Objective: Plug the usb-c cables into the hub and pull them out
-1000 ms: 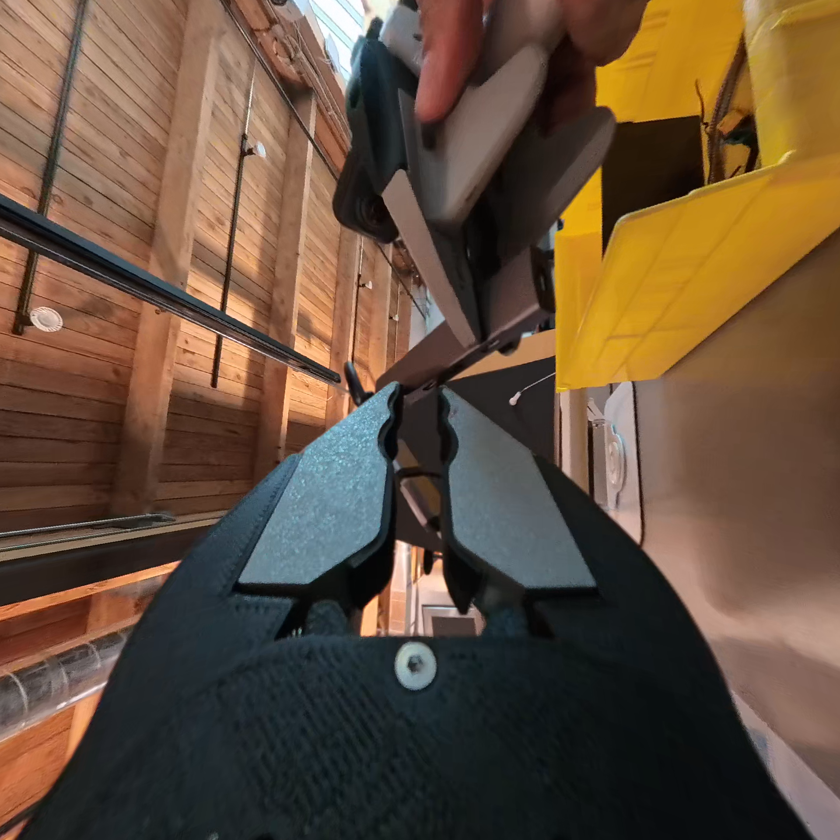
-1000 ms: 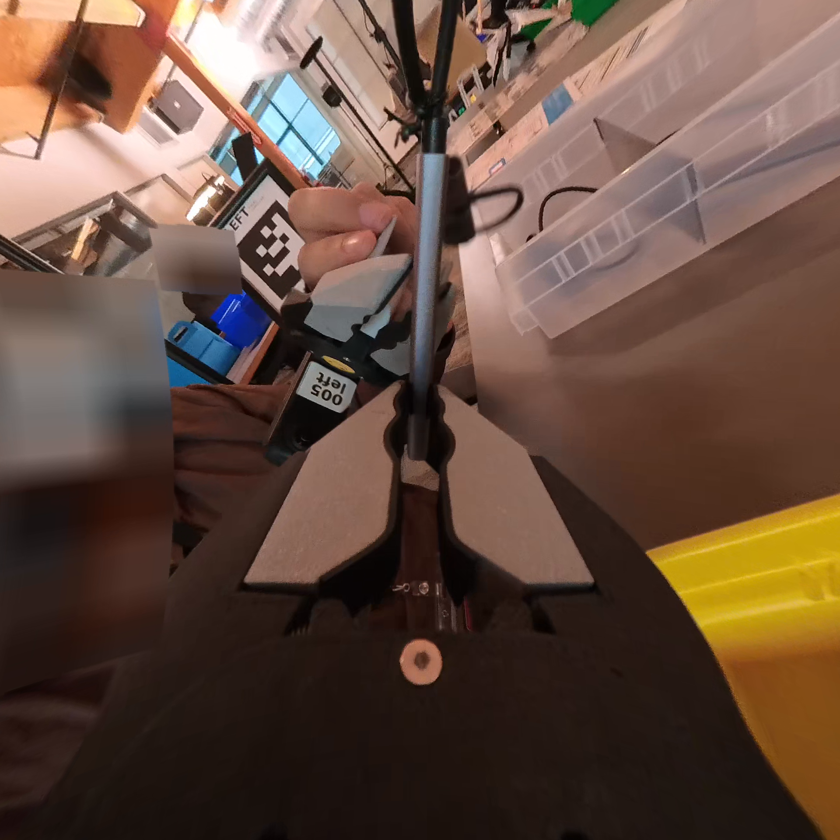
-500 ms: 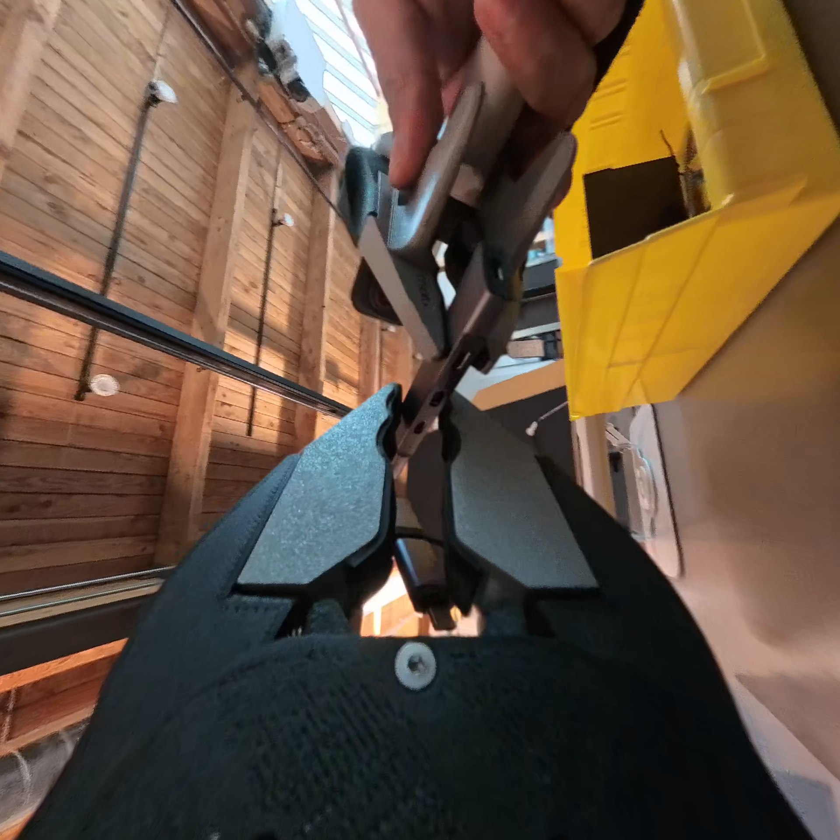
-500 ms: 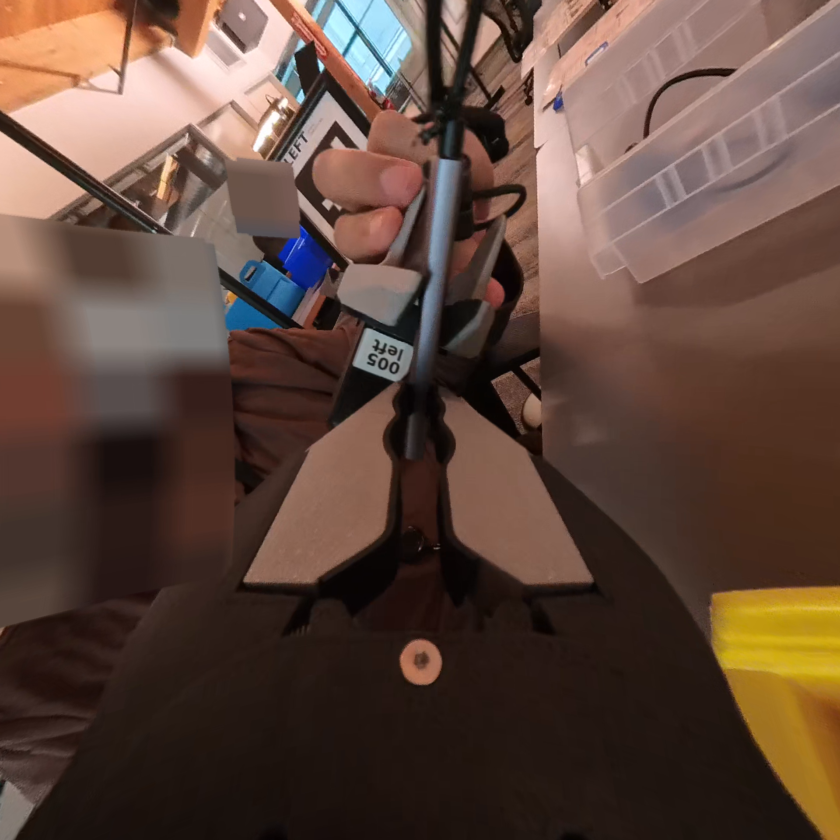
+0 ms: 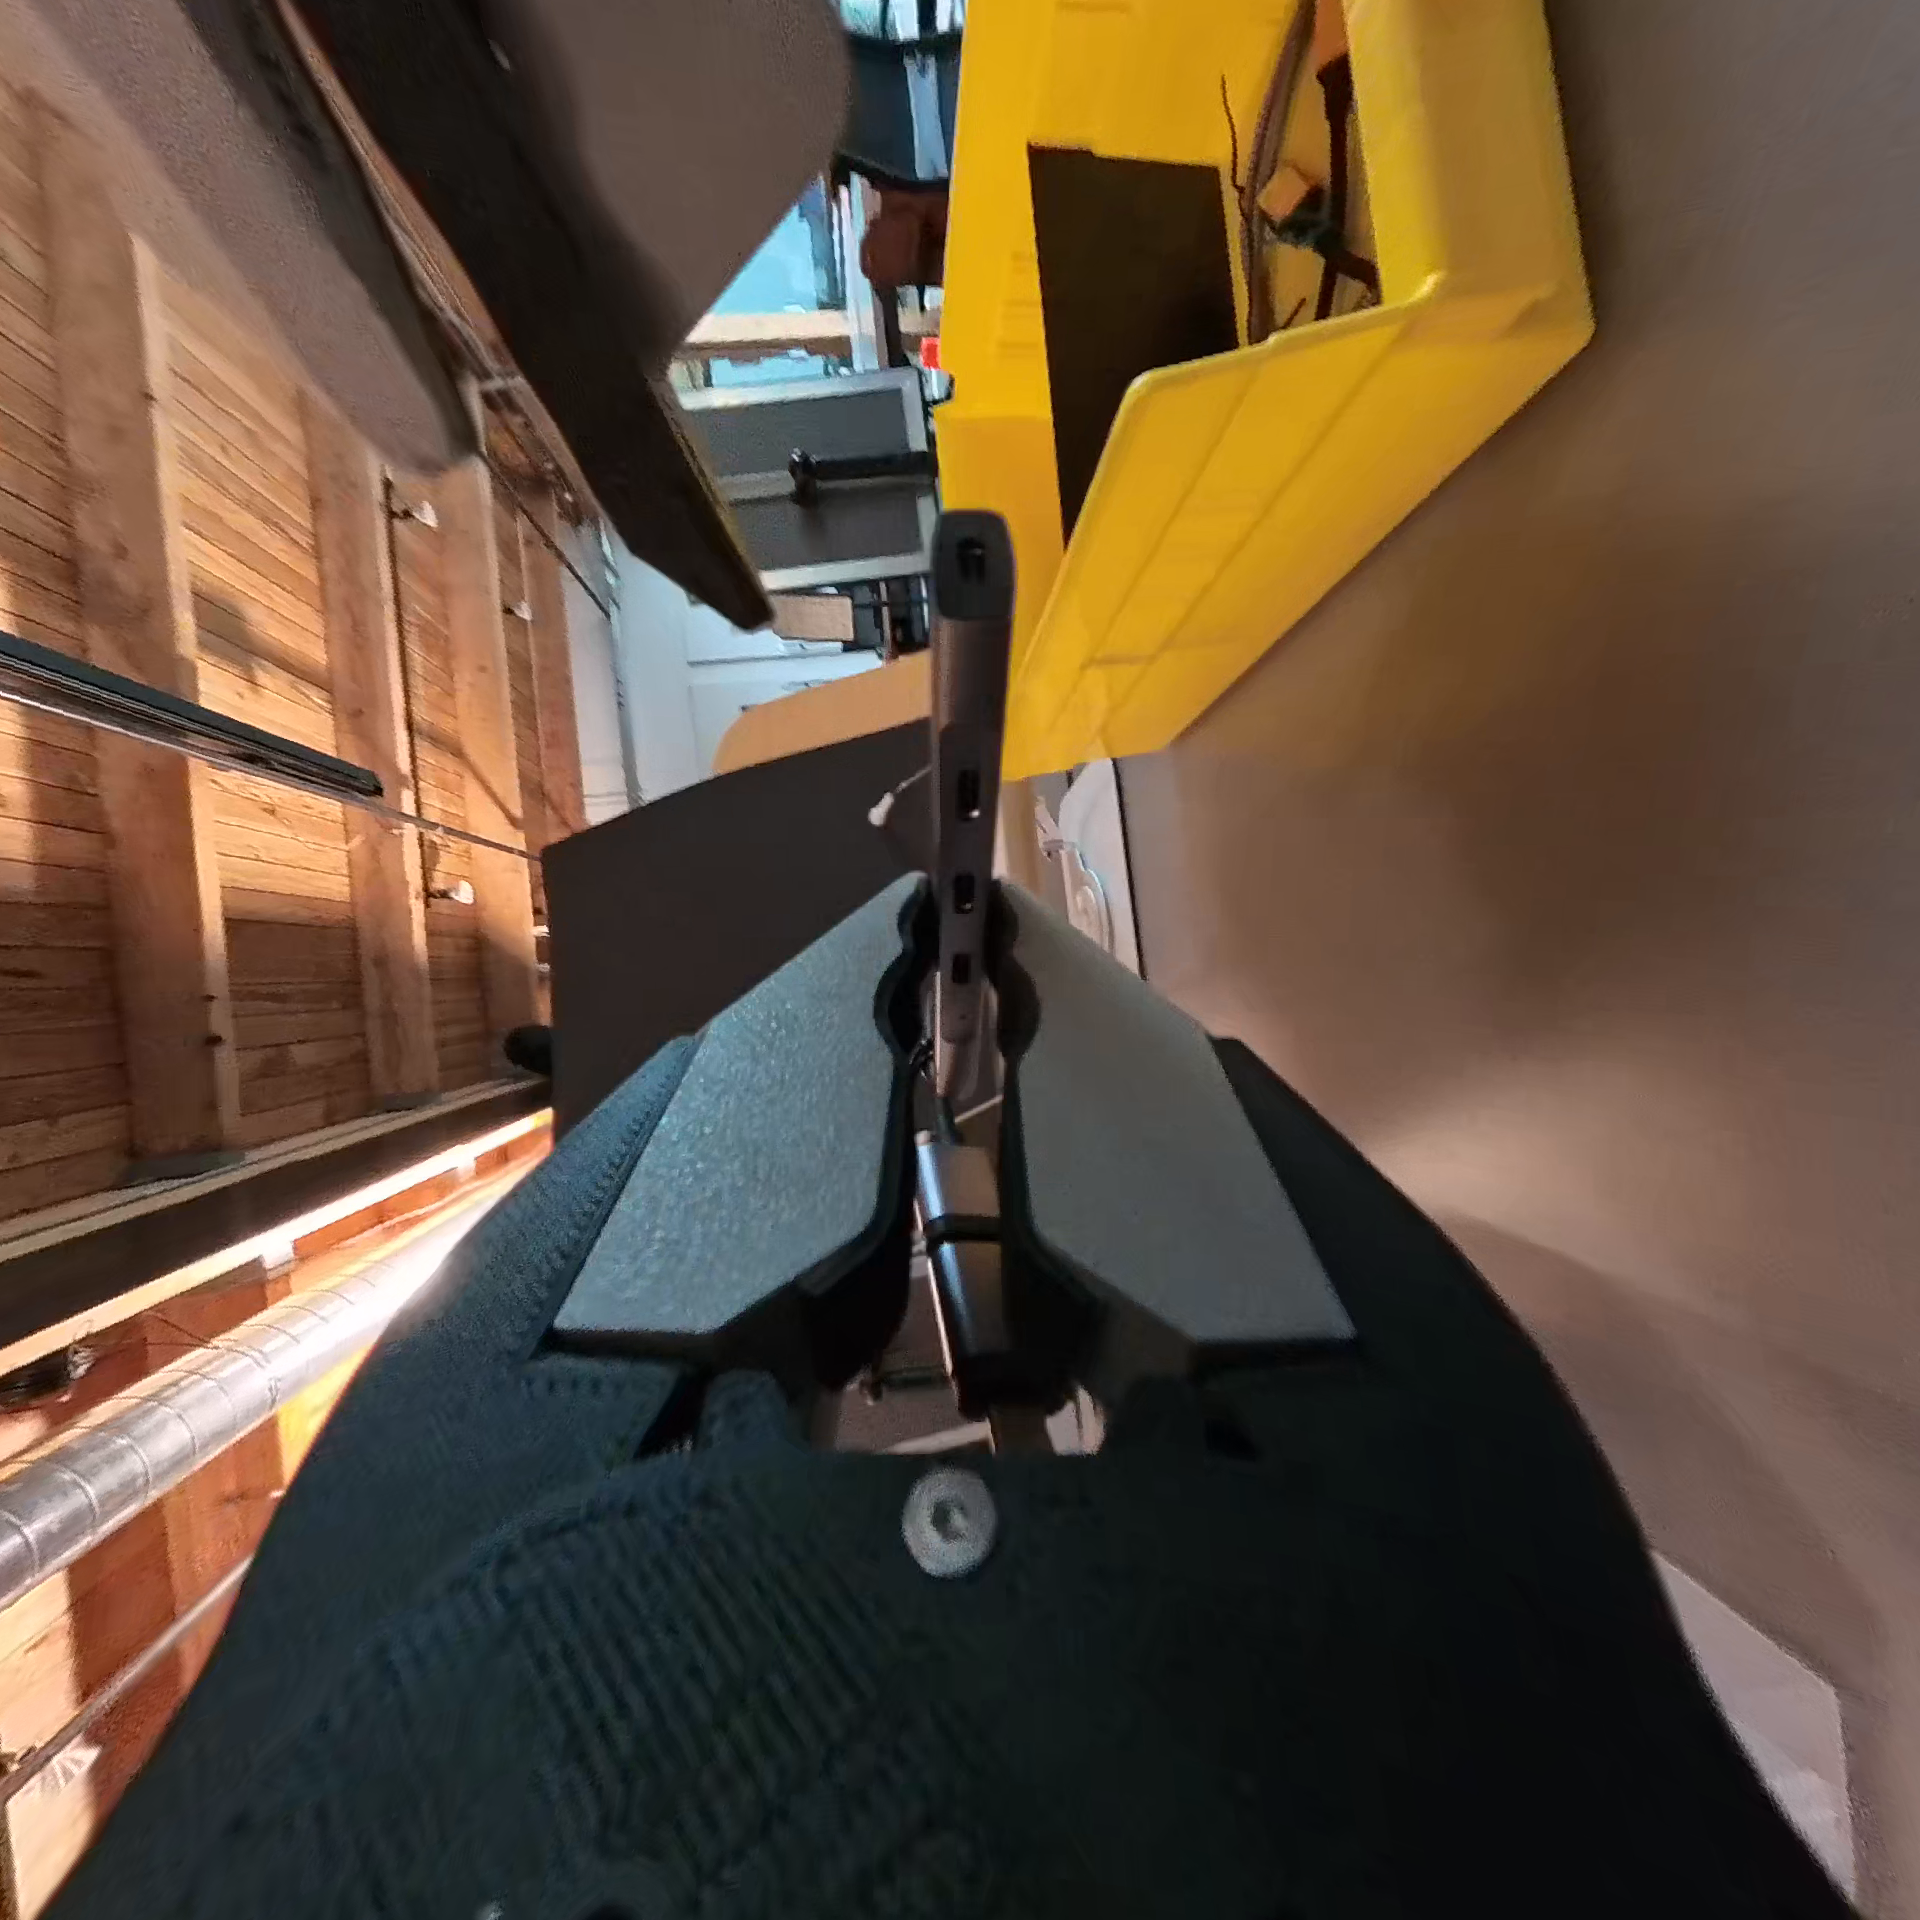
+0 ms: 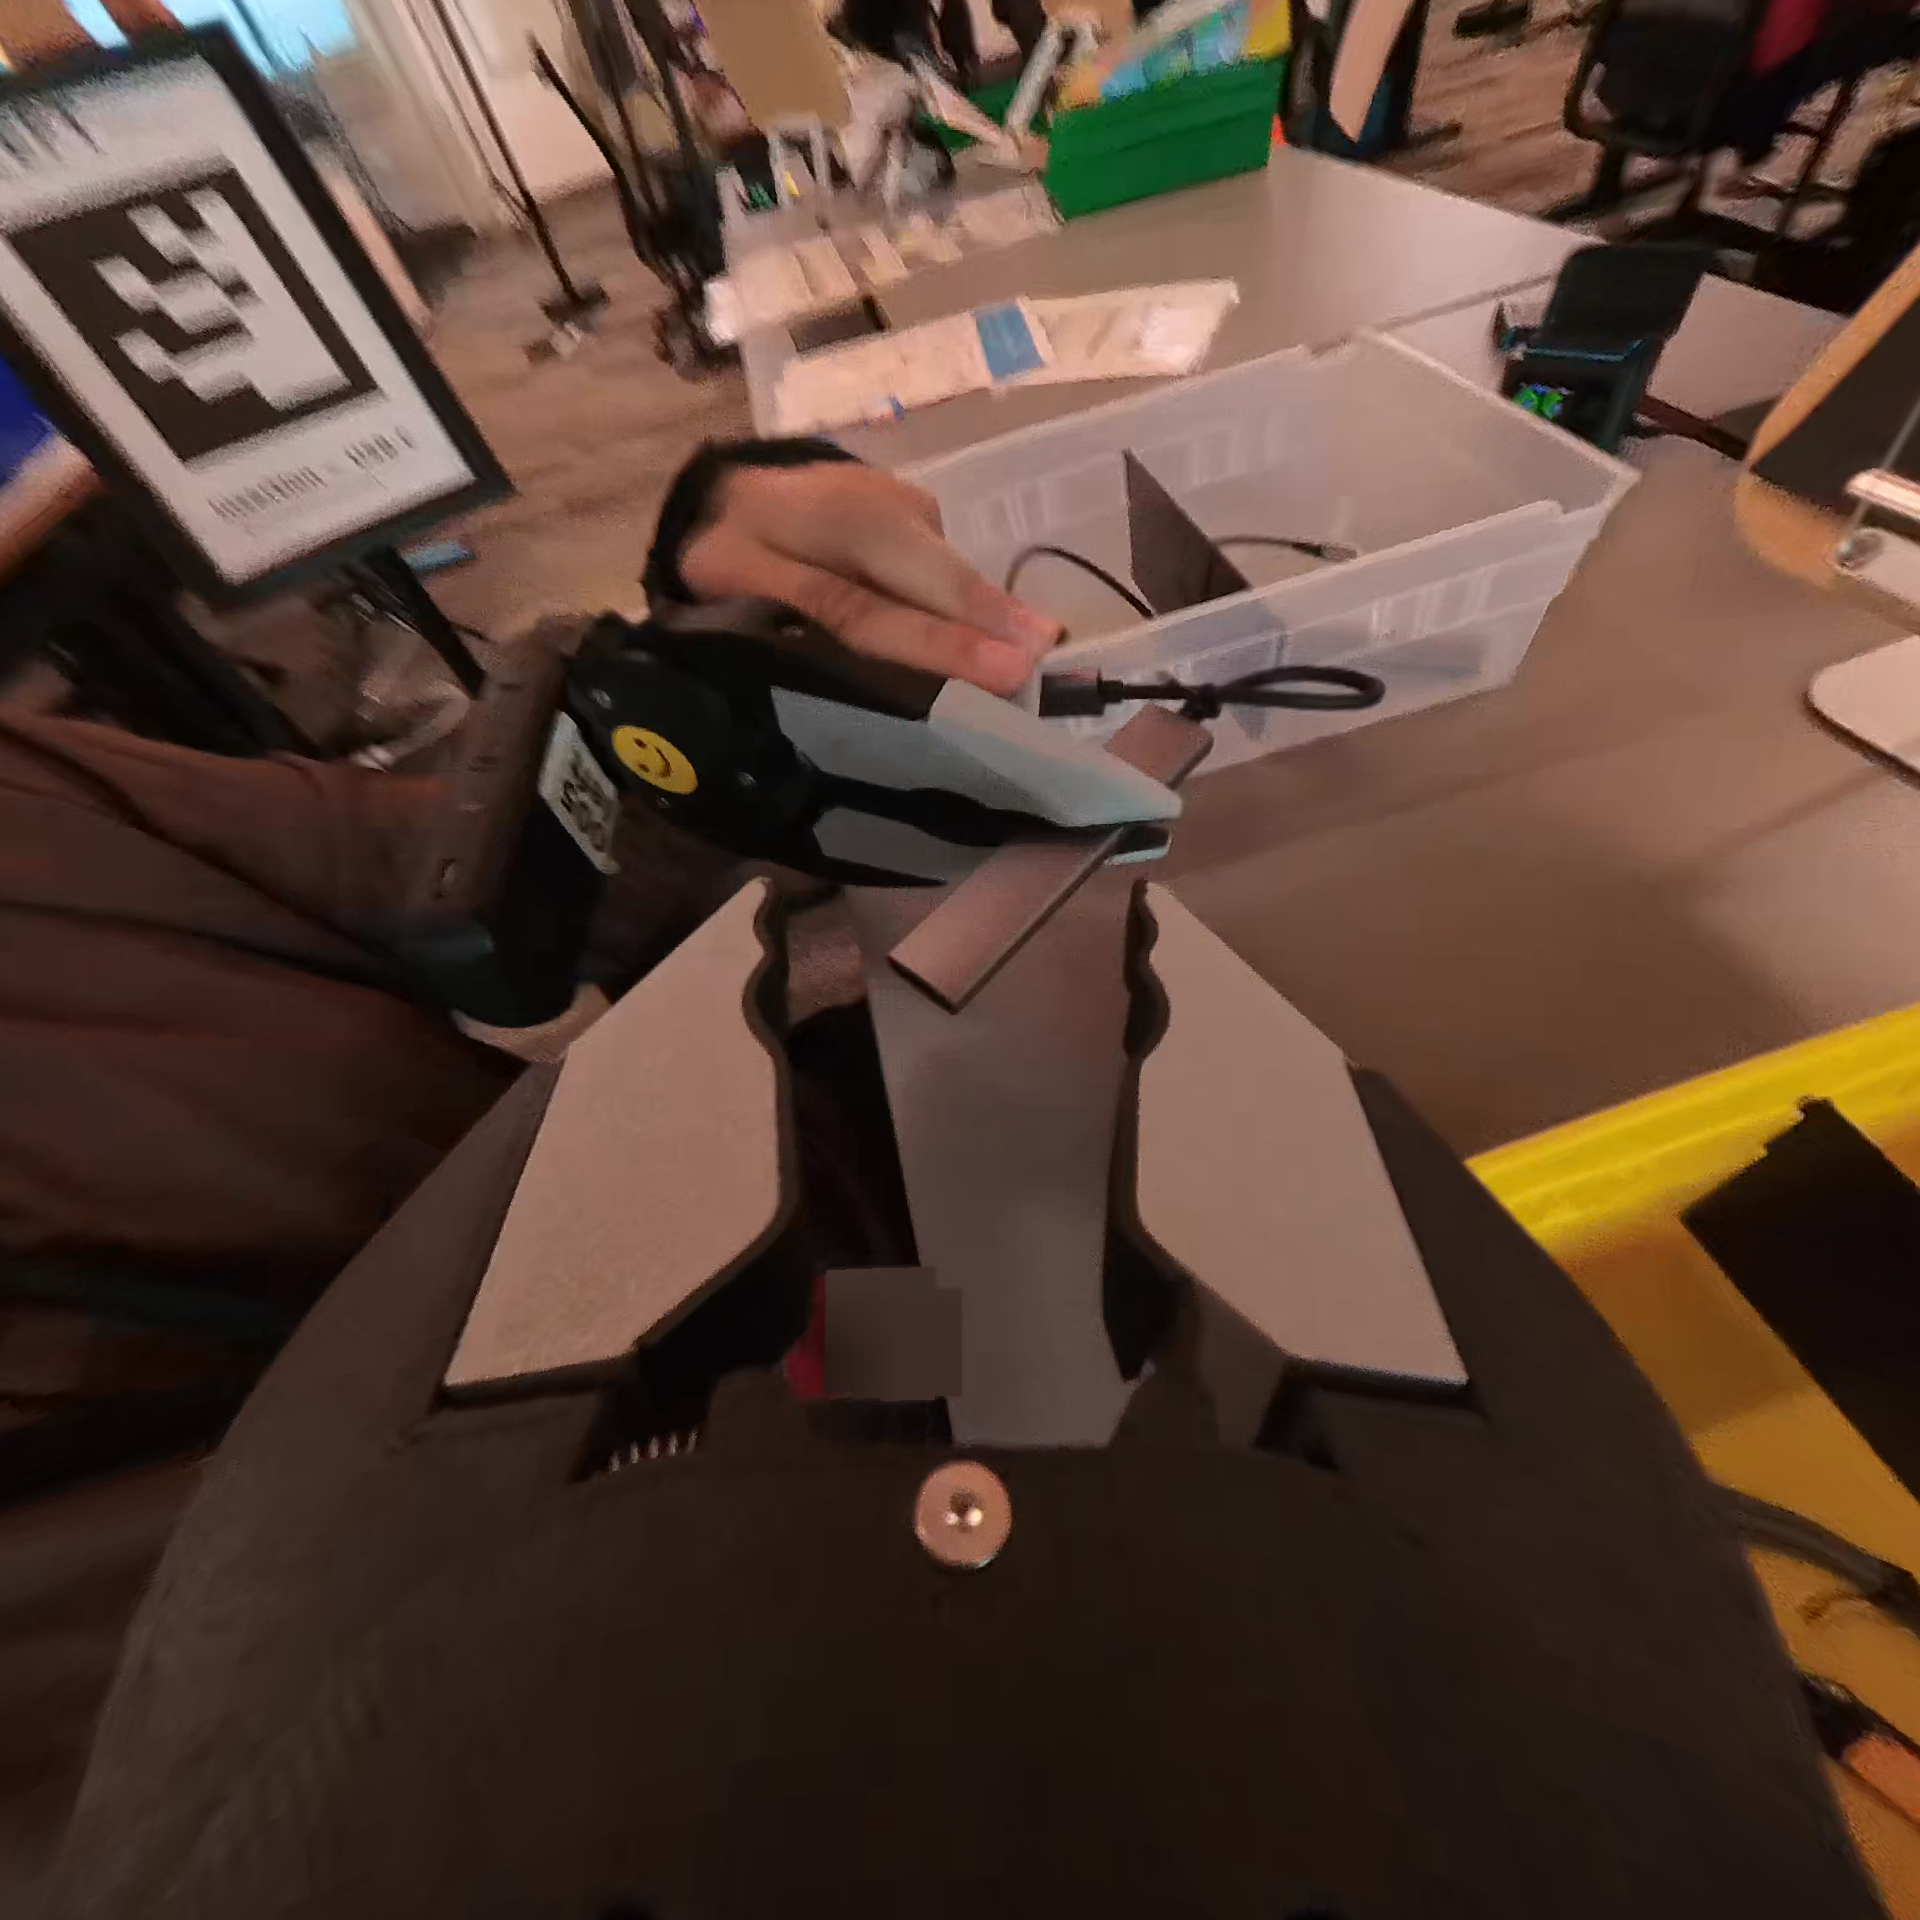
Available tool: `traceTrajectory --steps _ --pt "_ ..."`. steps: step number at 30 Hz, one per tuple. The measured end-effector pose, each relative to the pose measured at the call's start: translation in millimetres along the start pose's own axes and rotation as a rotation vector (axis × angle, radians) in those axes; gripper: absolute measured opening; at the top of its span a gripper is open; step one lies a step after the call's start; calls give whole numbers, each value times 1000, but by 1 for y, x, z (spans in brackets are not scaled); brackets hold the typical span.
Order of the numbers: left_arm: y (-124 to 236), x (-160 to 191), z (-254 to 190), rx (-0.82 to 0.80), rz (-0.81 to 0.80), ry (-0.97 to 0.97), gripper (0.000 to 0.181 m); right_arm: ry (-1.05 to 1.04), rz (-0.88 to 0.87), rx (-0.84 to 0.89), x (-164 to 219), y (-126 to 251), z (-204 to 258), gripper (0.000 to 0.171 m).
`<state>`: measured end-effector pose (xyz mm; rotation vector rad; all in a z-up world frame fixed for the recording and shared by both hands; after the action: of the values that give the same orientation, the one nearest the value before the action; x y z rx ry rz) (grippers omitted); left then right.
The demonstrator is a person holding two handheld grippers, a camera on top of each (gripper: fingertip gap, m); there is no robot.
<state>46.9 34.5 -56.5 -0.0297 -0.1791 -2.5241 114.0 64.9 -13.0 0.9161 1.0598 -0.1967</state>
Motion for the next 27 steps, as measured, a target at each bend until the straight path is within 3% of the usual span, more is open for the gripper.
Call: traceTrajectory --steps 4,9,10,18,27 --pt "-6 5 -2 13 46 15 6 16 101 170 5 -23 -3 67" --pt "-3 3 2 5 31 39 7 5 146 168 10 -41 -6 58" --pt "-2 2 3 0 28 33 7 -7 150 186 11 -41 -11 51" --pt "0 3 7 -12 16 49 6 -97 112 279 17 -15 -43 54" --pt "1 1 0 81 -10 108 7 294 174 483 6 -18 -15 49"
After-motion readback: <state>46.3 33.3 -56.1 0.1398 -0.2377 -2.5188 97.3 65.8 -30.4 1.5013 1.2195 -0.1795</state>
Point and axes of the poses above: each gripper's, where its closed fingertips meet, y back along the fingers, x out of its underside, z = x × y across the jaws, the point moved 3 cm from there along y, back along the fingers, and after that the axes turned 13 degrees about z, right-handed, at the moved point
